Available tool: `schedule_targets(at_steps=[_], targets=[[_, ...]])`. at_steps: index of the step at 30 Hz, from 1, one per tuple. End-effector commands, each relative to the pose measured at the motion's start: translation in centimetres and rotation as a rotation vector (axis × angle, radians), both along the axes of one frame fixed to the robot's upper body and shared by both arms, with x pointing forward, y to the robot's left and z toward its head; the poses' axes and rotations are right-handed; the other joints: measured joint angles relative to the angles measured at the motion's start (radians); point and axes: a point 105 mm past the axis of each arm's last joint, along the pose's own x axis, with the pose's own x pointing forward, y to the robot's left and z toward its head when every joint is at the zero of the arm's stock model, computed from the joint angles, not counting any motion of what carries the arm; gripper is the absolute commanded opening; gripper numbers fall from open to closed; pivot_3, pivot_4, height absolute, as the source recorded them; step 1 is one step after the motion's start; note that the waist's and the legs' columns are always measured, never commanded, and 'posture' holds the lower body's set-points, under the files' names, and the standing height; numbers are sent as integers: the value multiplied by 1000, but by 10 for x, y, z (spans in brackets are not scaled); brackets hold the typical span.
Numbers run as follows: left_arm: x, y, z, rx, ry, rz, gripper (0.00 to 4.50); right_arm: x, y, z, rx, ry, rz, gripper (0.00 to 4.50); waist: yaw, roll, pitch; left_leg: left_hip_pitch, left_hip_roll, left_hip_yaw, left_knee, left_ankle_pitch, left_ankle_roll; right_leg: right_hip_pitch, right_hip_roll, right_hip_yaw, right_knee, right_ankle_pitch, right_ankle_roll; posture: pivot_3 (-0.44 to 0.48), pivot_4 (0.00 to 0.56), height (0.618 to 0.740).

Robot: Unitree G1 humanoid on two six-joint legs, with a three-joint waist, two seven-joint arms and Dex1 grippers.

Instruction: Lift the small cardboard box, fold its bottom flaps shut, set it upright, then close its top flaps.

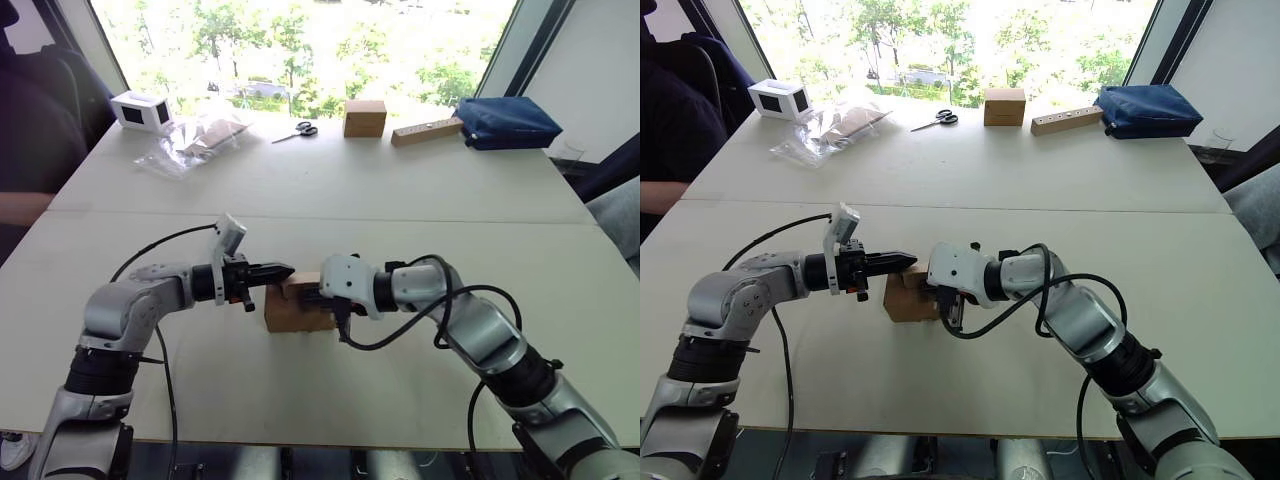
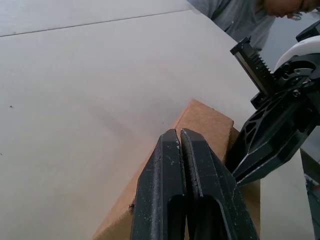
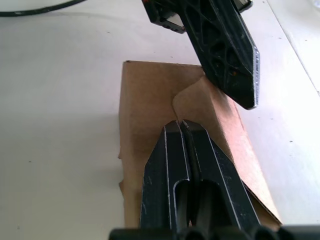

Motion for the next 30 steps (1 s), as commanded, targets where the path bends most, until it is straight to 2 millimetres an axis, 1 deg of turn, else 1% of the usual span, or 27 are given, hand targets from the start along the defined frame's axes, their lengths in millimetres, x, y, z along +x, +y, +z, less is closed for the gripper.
schedule_targets(at_steps=[1,11,15,19,21,23,27,29,30], targets=[[-4,-3,5,-11,-18,-22,72,3,2,5,2,-42,-2,0,0,0,0,0,0,0,0,0,0,0,0,0,0,0,0,0,150,740],[-5,-3,7,-8,-33,-30,72,6,6,6,3,-55,8,0,-1,0,0,0,0,0,0,0,0,0,0,0,0,0,0,0,150,740],[-6,0,6,6,-36,-24,72,2,10,7,19,-43,31,0,-1,0,0,0,0,0,0,0,0,0,0,0,0,0,0,0,150,740],[-10,-1,1,56,-47,-45,72,-4,11,13,66,0,52,0,-1,0,0,0,0,0,0,0,0,0,0,0,0,0,0,0,150,740],[-7,-1,-3,86,-69,-30,72,-7,8,19,111,39,56,0,0,0,0,0,0,0,0,0,0,0,0,0,0,0,0,0,150,740],[-2,-1,-6,120,-89,-9,72,-3,3,26,159,73,33,0,1,0,0,0,0,0,0,0,0,0,0,0,0,0,0,0,150,740],[-4,-4,-12,153,-110,-39,72,-1,-5,40,252,138,17,0,1,0,0,0,0,0,0,0,0,1,0,0,0,0,0,0,150,740],[-4,-4,-12,162,-124,-44,72,2,-10,43,271,143,-6,0,1,0,0,0,0,0,0,0,0,1,0,0,0,0,0,0,150,740],[-3,-4,-8,144,-129,-39,72,5,-13,42,267,135,-28,0,1,0,0,0,0,0,0,0,0,1,0,0,0,0,0,0,150,740]])
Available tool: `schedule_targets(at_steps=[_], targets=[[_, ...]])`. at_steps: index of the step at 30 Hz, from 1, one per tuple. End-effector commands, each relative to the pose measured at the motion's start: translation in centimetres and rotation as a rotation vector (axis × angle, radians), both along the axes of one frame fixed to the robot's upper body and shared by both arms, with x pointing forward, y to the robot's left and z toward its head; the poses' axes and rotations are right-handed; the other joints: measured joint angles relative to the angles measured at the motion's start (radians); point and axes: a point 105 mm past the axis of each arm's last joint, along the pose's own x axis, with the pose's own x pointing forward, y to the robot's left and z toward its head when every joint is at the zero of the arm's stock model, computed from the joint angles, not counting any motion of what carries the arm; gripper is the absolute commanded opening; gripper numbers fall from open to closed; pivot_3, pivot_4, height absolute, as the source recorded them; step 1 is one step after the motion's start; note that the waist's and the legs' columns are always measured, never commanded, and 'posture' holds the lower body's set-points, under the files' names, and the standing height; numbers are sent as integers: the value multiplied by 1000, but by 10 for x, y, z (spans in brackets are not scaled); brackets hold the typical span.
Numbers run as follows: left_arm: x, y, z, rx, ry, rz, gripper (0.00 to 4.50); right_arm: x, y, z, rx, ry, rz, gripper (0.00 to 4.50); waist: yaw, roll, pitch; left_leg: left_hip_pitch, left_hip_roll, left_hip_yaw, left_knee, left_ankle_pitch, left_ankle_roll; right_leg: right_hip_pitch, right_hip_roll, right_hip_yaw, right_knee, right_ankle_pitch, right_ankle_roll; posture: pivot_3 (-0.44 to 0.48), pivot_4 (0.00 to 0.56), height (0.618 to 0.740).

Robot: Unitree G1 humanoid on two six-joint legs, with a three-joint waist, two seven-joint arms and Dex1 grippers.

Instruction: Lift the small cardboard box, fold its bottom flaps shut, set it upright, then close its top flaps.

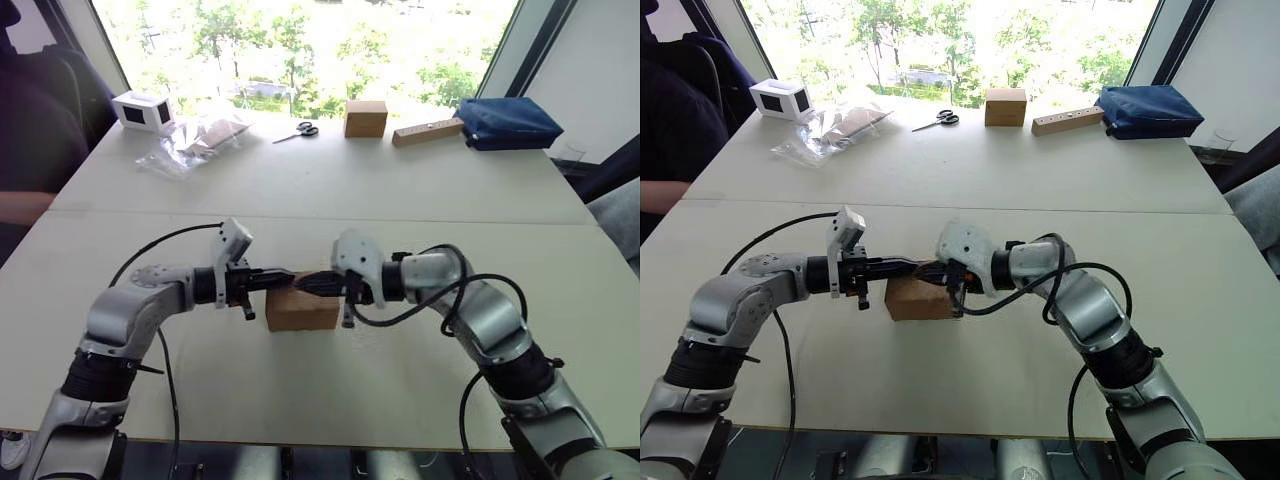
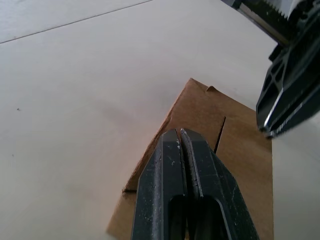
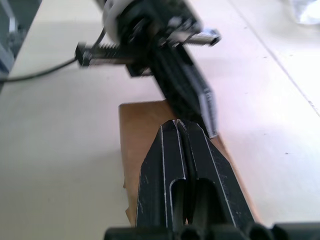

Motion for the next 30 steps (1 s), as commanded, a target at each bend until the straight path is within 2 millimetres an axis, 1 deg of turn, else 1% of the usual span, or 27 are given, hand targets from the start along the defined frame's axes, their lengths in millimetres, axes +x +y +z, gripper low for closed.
schedule_targets(at_steps=[1,8,10,13,20,23,25,30], targets=[[0,-2,4,-7,-8,-3,72,4,-6,11,31,-36,-33,0,0,0,0,0,0,0,0,0,0,0,0,0,0,0,0,0,150,740],[1,-1,46,-161,-26,16,72,13,-9,4,18,-55,-81,0,-2,0,0,-1,0,0,0,0,0,-1,0,0,0,0,0,0,150,740],[2,1,49,-161,-34,34,72,14,-9,4,22,-60,-88,0,-2,0,0,-1,0,0,0,0,0,-1,0,0,0,0,0,0,150,740],[-5,0,40,-117,-24,32,72,15,-7,2,24,-64,-87,0,-3,0,0,-1,0,0,0,0,0,-1,0,0,0,0,0,0,150,740],[-19,-3,20,-56,7,14,72,6,-3,-7,7,-41,-49,0,-2,0,0,-1,0,0,0,0,0,-1,0,0,0,0,0,0,150,740],[-18,-5,16,-47,14,27,72,7,-2,-15,-31,-47,-52,0,-1,0,0,-1,0,0,0,0,0,-1,0,0,0,0,0,0,150,740],[-18,-5,12,-10,7,22,72,10,-4,-22,-93,-72,-61,0,-1,0,0,-1,0,0,0,0,0,-1,0,0,0,0,0,0,150,740],[-18,-1,-3,106,-19,14,72,12,-4,-28,-142,-91,-60,0,-2,0,0,0,0,0,0,0,0,-1,0,0,0,0,0,0,150,740]])
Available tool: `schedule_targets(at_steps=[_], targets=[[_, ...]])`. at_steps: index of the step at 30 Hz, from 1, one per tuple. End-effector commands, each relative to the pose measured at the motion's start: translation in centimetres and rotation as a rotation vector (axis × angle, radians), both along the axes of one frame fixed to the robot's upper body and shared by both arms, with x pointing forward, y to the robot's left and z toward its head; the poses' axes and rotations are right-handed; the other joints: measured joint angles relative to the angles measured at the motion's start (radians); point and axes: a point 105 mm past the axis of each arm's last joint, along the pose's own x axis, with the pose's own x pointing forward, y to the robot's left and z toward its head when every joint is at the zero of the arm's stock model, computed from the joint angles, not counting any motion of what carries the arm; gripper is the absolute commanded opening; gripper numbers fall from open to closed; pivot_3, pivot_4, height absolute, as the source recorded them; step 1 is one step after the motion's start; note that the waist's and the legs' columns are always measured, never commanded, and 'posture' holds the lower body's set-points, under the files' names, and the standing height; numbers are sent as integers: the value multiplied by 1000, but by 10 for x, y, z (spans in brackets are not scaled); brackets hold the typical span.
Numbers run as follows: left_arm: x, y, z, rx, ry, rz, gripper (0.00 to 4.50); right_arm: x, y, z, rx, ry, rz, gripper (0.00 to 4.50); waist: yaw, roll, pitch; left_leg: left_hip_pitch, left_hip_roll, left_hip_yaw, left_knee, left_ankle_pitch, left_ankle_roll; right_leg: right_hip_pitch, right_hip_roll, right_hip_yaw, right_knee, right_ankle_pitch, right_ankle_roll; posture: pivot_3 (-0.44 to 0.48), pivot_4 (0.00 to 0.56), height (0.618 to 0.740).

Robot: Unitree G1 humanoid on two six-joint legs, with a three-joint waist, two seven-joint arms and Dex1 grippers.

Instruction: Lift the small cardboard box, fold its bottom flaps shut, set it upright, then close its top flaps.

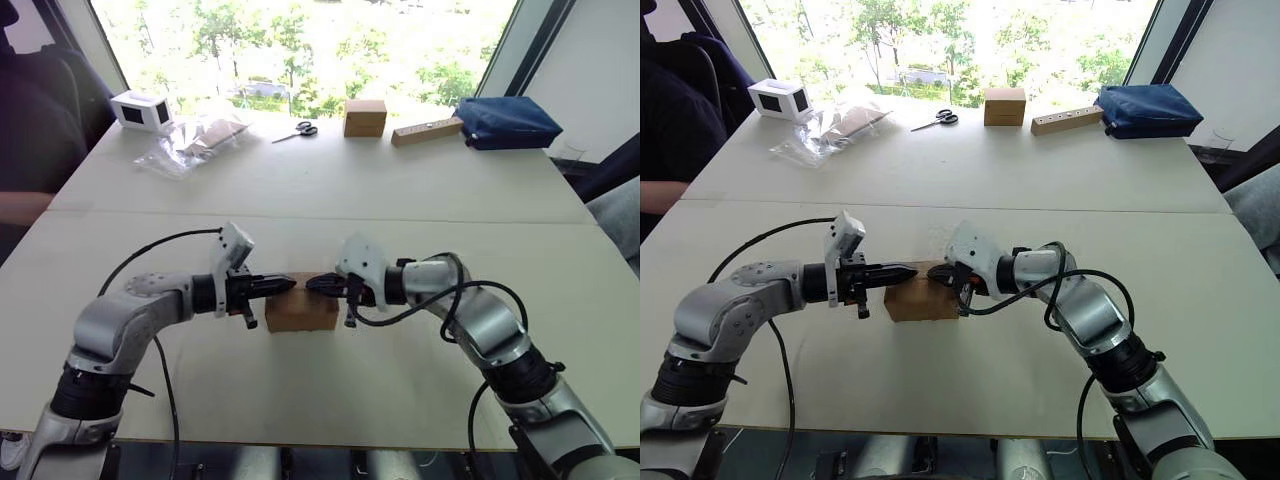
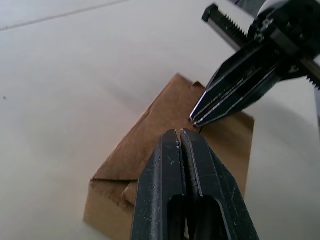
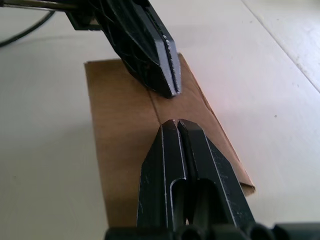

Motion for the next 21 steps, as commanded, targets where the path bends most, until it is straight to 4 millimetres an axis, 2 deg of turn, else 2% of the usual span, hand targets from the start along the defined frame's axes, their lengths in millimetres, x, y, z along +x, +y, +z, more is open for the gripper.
schedule_targets(at_steps=[1,9,12,14,16,18,21], targets=[[-1,1,-4,64,-41,-17,72,1,0,5,-21,-44,13,0,0,0,0,0,0,0,0,0,0,0,0,0,0,0,0,0,150,740],[-1,0,-5,52,-57,-33,72,-1,1,1,-28,-41,17,0,1,0,0,0,0,0,0,0,0,0,0,0,0,0,0,0,150,740],[2,-2,4,-15,-70,-12,72,0,0,4,-6,-41,8,0,1,0,0,0,0,0,0,0,0,0,0,0,0,0,0,0,150,740],[7,1,18,-122,-67,35,72,0,0,15,70,-55,-1,0,2,0,0,0,0,0,0,0,0,0,0,0,0,0,0,0,150,740],[15,9,52,-297,-173,126,72,8,-8,36,152,-152,-56,0,1,0,0,0,0,0,0,0,0,0,0,0,0,0,0,0,150,740],[17,16,73,-368,-267,190,72,5,-13,50,231,-170,-73,0,1,0,0,-1,0,-1,0,0,0,0,0,0,0,0,0,0,150,740],[16,21,78,-339,-229,206,72,-9,-17,75,412,-135,-69,0,1,0,0,-1,0,-1,0,0,0,0,-1,-1,0,0,0,0,150,740]])
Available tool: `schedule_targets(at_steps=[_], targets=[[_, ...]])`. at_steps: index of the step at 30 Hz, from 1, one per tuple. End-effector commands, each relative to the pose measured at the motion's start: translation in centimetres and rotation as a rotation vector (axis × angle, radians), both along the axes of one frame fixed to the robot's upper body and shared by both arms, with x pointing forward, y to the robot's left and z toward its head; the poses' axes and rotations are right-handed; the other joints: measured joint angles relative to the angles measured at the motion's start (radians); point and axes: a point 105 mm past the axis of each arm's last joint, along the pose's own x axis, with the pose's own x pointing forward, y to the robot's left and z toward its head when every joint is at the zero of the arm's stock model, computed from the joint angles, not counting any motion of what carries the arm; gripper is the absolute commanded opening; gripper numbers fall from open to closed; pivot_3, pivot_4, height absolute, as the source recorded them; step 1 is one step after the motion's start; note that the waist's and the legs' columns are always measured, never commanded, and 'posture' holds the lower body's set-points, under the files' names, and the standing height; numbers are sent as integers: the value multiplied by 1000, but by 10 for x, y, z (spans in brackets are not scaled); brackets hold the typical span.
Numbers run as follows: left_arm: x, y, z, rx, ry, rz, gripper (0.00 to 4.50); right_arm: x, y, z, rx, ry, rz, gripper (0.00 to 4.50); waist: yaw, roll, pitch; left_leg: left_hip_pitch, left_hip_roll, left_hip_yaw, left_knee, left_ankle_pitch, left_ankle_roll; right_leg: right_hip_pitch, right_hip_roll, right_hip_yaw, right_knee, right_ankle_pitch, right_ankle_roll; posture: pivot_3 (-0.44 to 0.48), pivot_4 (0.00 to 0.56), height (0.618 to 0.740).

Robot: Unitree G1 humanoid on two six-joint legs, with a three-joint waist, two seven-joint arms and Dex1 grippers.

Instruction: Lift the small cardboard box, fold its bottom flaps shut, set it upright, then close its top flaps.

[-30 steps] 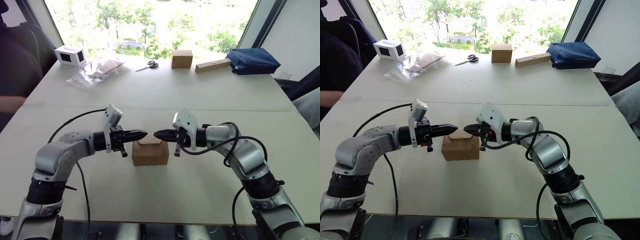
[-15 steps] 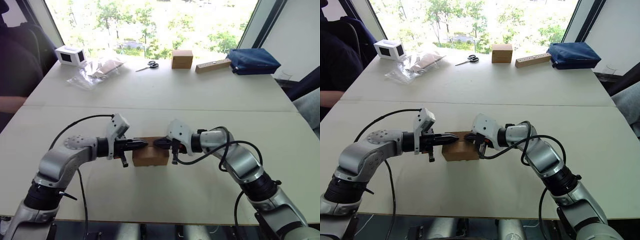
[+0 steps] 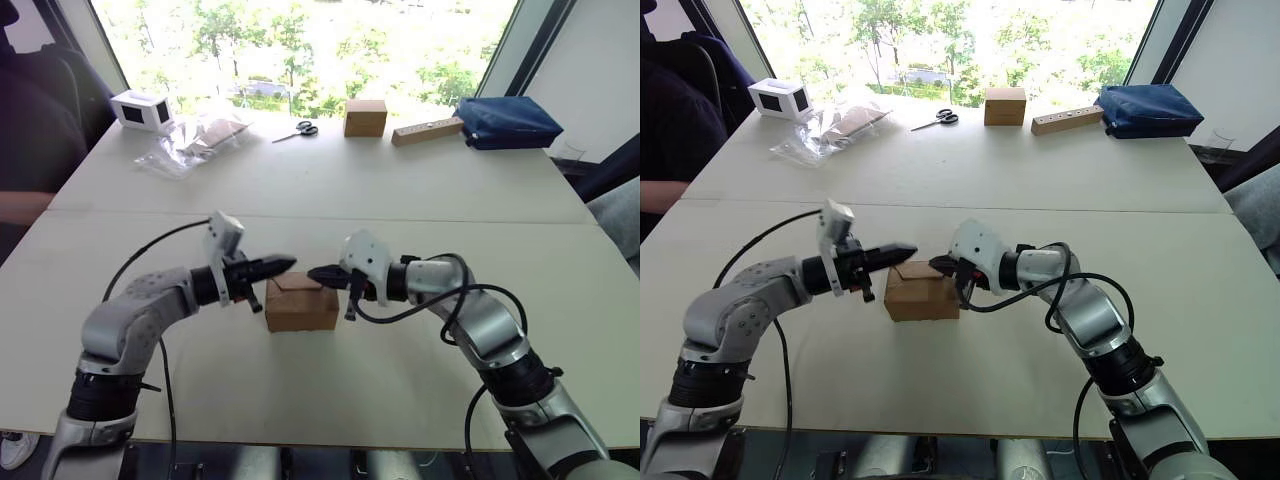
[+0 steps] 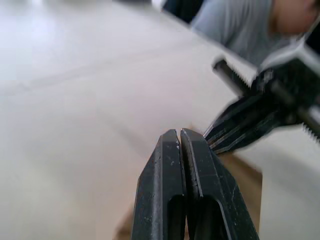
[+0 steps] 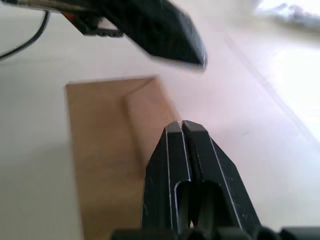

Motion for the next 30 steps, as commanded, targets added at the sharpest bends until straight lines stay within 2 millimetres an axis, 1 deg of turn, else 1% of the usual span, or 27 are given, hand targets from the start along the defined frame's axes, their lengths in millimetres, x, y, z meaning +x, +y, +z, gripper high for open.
schedule_targets(at_steps=[1,5,7,9,10,11,12,13,14,16,21,25,30], targets=[[-5,11,23,8,-27,28,72,-23,-5,44,222,-39,38,0,-1,0,0,0,0,0,0,0,0,0,0,0,0,0,0,0,150,740],[-15,26,19,82,0,54,72,-41,-20,47,241,30,46,0,-2,0,0,1,0,0,0,0,0,0,0,0,0,0,0,0,150,740],[-23,31,11,118,55,58,72,-48,-29,42,232,78,29,0,-2,0,0,1,0,0,0,0,0,0,0,0,0,0,0,0,150,740],[-38,33,-3,226,61,33,72,-57,-40,32,214,145,9,0,-2,0,0,1,0,0,0,0,0,0,-1,0,0,0,0,0,150,740],[-48,34,-14,289,71,14,72,-60,-48,23,196,181,-22,0,-2,0,0,1,0,0,0,0,0,0,-1,0,0,0,0,0,150,740],[-59,37,-26,319,110,-1,72,-64,-60,8,162,241,-63,0,-2,0,0,1,0,1,-1,0,0,0,-1,0,-1,0,-1,0,150,740],[-66,39,-33,329,140,-9,72,-68,-68,-2,138,281,-90,0,-1,1,0,1,0,1,-1,-1,0,0,-1,0,-1,-2,-3,0,150,740],[-78,43,-52,417,172,-34,72,-74,-80,-21,79,339,-123,0,1,1,0,2,0,1,-3,-1,0,1,-1,0,-3,-2,-4,0,150,740],[-86,45,-63,475,185,-60,72,-78,-87,-32,48,379,-137,0,1,1,0,2,0,1,-3,-1,1,1,-2,0,-3,-2,-4,0,150,740],[-96,47,-76,536,191,-96,72,-82,-93,-42,28,416,-150,0,0,1,0,2,0,2,-3,-1,0,1,-2,0,-5,-4,-7,0,150,740],[-102,54,-81,435,245,-58,72,-83,-102,-54,-17,429,-177,0,1,2,-1,3,2,2,-3,-1,0,2,-2,0,-8,-2,-10,0,150,740],[-105,64,-88,430,269,-13,72,-83,-96,-54,-29,422,-148,0,1,2,-1,0,2,2,-5,-1,0,0,-1,0,-11,-2,-10,0,150,740],[-104,67,-87,388,282,17,72,-80,-95,-56,-58,415,-136,0,2,2,-1,1,2,3,-5,-1,1,0,-1,0,-11,-1,-10,0,150,740]])
